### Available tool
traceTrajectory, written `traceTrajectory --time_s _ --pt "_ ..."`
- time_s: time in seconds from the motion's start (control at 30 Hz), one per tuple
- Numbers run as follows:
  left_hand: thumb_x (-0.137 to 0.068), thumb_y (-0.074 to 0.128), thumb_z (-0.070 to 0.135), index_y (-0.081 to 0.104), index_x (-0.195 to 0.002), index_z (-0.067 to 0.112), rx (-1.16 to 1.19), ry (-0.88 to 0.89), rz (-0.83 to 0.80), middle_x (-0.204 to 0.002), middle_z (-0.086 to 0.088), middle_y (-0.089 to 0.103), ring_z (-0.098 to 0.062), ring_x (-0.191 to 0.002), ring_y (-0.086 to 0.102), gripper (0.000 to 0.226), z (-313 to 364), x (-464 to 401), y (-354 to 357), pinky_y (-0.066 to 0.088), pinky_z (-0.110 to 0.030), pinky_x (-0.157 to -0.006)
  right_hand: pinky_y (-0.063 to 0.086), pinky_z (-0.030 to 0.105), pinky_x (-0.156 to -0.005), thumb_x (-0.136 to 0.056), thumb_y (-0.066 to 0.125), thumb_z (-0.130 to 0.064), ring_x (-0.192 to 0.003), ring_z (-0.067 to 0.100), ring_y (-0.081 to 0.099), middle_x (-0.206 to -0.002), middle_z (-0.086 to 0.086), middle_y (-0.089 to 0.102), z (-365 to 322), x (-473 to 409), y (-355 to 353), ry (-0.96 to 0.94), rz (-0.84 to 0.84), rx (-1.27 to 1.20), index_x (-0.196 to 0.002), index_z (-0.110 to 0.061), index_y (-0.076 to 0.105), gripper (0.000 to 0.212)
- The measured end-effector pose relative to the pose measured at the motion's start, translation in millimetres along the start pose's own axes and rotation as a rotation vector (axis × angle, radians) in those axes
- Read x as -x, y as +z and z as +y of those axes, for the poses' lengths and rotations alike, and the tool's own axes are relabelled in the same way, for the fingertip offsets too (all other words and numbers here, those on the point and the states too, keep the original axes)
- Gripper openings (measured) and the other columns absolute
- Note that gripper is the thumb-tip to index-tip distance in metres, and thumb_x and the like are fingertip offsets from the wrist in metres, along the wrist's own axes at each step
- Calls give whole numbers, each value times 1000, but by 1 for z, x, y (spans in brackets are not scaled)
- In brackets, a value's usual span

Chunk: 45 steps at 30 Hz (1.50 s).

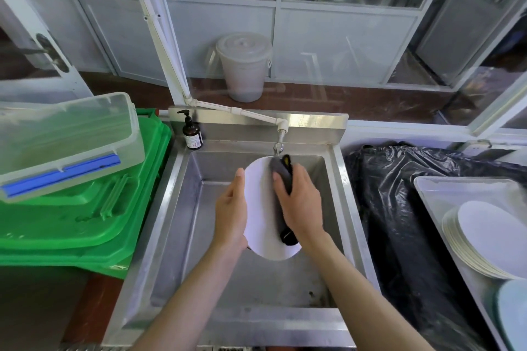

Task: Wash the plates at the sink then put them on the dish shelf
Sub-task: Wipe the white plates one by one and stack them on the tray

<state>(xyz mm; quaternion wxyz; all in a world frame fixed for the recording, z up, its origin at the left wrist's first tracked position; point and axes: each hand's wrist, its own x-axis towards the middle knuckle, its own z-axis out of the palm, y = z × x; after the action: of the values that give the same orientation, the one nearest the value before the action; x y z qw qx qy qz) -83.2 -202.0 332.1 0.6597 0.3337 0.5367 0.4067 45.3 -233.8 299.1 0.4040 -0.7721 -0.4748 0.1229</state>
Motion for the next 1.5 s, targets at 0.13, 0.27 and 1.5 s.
traceTrajectory --time_s 0.13,0.27,1.5 --pt "-101 57 55 53 -79 19 -4 20 45 -80 1 53 -20 -78 50 42 2 -4 -3 40 -34 -73 51 41 -69 -96 60 -38 -80 24 64 -96 -9 60 18 24 -5 75 -87 22 -103 -23 45 23" --pt "-104 55 48 67 -79 23 -16 49 63 -70 14 72 -10 -76 68 38 -7 -7 -1 52 -27 -72 46 35 -66 -90 58 -36 -77 15 58 -91 -11 57 5 47 8 -194 -214 -50 -103 -21 47 23" --pt "-69 85 28 65 -124 22 -109 -32 -184 -122 -12 74 -37 -113 69 58 -38 -80 -67 57 -52 -91 64 50 -79 -74 91 -43 -98 32 76 -100 8 80 55 46 4 821 -273 -826 -118 -14 70 56"
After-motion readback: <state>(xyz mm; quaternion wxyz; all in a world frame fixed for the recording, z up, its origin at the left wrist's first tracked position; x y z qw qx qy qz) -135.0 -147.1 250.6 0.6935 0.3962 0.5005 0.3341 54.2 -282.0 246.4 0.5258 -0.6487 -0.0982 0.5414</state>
